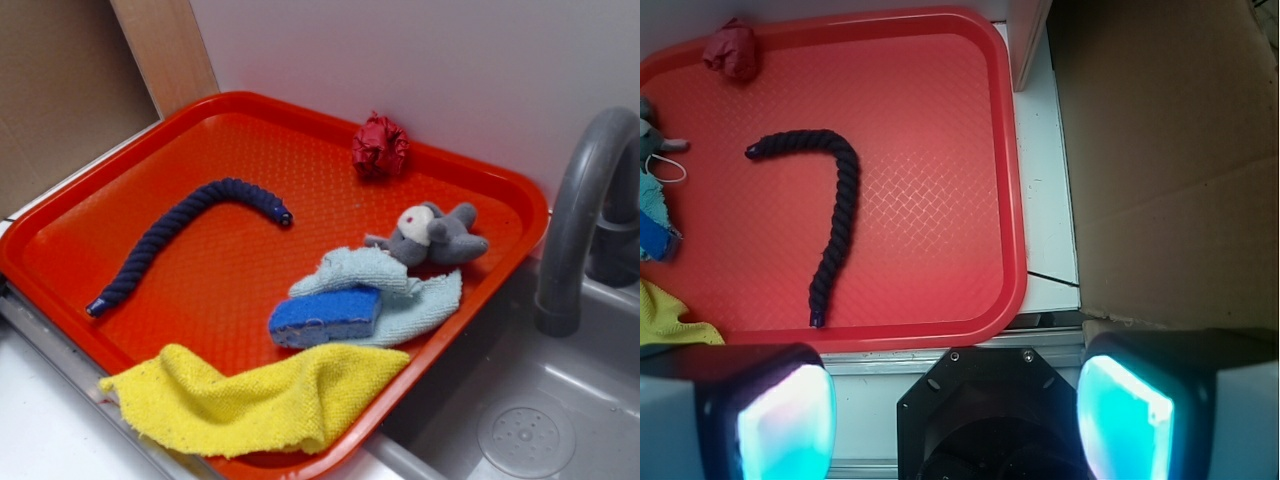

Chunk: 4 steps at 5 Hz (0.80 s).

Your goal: Grab the gray animal.

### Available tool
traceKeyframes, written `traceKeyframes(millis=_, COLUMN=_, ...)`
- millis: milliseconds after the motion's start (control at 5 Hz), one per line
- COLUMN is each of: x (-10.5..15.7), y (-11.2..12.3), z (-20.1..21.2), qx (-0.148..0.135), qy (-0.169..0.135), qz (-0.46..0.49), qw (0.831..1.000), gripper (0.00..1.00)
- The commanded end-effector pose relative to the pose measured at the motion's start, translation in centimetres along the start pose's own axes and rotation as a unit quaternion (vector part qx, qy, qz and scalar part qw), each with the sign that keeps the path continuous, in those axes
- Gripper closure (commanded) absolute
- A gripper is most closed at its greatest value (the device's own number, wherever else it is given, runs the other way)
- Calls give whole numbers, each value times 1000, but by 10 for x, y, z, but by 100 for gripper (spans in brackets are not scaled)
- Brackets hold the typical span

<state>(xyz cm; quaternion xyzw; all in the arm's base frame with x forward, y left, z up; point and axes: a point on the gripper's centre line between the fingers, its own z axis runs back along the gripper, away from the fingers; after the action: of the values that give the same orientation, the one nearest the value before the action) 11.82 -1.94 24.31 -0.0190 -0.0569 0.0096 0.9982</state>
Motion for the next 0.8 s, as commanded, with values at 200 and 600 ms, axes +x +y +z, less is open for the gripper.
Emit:
traceKeyframes(millis=200, x=9, y=-25, z=-7, qx=-5, qy=-39, qz=-49, qw=998, gripper=0)
traceKeyframes(millis=600, x=29, y=-87, z=-20, qx=-45, qy=-134, qz=-152, qw=978, gripper=0)
